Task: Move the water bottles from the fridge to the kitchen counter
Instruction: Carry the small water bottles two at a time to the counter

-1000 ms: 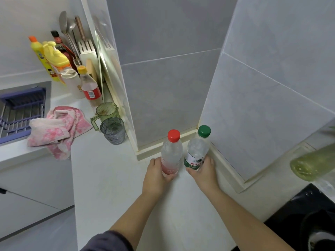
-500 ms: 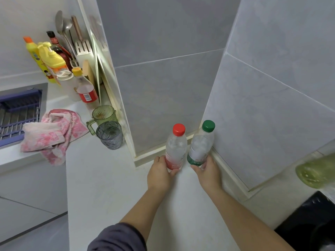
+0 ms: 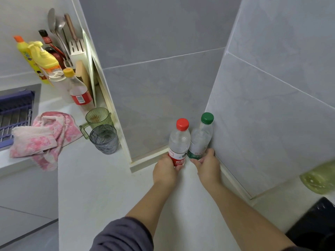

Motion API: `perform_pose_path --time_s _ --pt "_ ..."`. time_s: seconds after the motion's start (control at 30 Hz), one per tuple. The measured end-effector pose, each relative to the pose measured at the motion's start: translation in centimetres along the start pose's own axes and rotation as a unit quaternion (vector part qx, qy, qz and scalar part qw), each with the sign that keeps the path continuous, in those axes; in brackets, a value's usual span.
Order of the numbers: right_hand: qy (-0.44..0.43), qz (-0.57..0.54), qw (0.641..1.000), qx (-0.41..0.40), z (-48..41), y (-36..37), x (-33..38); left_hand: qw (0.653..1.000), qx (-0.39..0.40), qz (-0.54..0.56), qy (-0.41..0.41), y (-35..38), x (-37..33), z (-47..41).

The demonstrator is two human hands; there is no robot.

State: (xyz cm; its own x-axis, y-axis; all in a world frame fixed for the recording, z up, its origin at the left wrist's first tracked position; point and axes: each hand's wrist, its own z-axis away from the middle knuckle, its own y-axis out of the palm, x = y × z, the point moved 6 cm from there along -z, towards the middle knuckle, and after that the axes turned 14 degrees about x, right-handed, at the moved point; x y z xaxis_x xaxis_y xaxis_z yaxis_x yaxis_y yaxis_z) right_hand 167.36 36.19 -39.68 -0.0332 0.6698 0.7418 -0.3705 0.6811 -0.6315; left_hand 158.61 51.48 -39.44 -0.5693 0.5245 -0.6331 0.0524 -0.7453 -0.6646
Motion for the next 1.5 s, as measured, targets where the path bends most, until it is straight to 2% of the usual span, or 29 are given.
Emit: perform_pose_path --time_s 0.5,0.93,1.1,1.3,1.4,1.5 --pt "-0.02 -0.017 0.999 0.018 -1.1 0.5 -0.1 1.0 0.0 -0.003 -0.013 0.5 -0.7 0.0" --pt "-0.035 0.023 0.999 0.025 0.9 -0.1 0.5 1.0 -0.003 0.007 -0.022 0.6 -0.1 0.2" --pt "-0.022 0.098 0.994 0.048 4.9 -0.7 1.1 0.993 0.018 -0.103 -0.056 -0.8 1.3 2.6" --pt "-0.04 0.183 0.982 0.028 11.0 -1.8 2.7 0.956 -0.081 -0.282 0.016 -5.2 2.6 9.3" --pt "-0.06 0.235 0.97 0.022 14.0 -1.9 3.5 0.941 -0.12 -0.314 0.051 -6.8 3.1 13.4" --pt "-0.079 0.247 0.965 0.039 17.1 -1.7 4.4 0.938 -0.12 -0.319 0.064 -8.1 3.7 17.3"
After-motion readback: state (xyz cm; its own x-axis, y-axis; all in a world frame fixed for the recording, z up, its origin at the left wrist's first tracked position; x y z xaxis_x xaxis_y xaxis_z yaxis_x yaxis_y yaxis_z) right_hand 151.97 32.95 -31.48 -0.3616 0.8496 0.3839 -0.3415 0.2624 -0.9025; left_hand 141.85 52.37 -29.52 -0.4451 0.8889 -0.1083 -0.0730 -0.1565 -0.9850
